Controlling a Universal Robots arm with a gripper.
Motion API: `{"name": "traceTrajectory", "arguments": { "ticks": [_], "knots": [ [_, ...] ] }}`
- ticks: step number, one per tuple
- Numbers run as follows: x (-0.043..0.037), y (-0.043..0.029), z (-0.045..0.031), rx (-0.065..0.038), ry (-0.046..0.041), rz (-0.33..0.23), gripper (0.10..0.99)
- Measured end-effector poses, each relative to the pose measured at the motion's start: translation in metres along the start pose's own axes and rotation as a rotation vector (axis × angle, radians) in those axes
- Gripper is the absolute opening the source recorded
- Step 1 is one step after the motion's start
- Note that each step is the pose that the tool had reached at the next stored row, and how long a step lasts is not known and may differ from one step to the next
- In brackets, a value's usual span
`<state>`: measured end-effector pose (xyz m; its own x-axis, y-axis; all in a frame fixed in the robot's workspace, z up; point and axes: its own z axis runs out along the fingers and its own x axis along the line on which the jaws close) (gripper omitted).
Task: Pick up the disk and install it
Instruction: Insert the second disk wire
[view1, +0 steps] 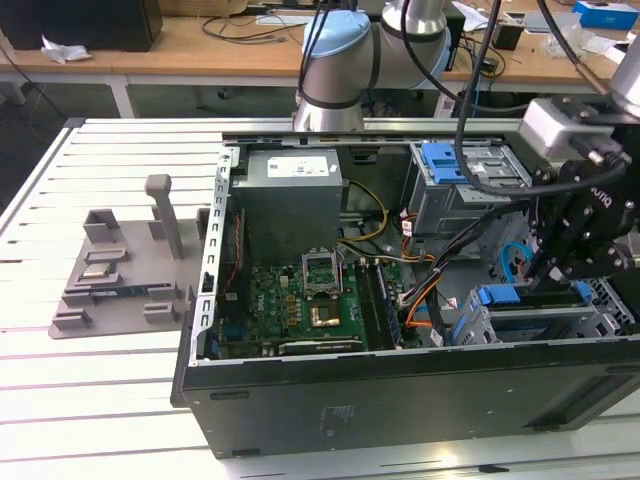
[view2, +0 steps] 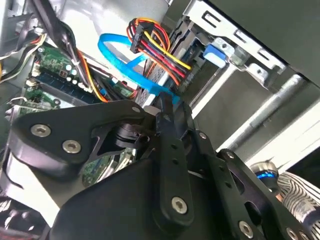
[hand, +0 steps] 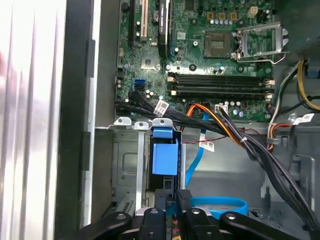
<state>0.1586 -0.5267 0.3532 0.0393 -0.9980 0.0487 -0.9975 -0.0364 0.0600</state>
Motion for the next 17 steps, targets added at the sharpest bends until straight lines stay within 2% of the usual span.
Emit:
{"name": "traceTrajectory", "arguments": {
  "ticks": [2, 3, 5, 6, 9, 12, 17],
  "knots": [
    [-0.0014, 0.0005, -0.0093, 0.0, 0.0003, 0.0, 0.235],
    [-0.0026, 0.0009, -0.0173, 0.0, 0.0006, 0.0, 0.224],
    [-0.0036, 0.0015, -0.0272, 0.0, 0.0007, 0.0, 0.106],
    [-0.0041, 0.0018, -0.0344, 0.0, 0.001, 0.0, 0.106],
    [-0.0043, 0.0026, -0.0477, 0.0, 0.001, 0.0, 0.106],
    [-0.004, 0.0029, -0.053, 0.0, 0.0008, 0.0, 0.106],
    [-0.004, 0.0029, -0.0536, 0.0, 0.0009, 0.0, 0.106]
  ]
}}
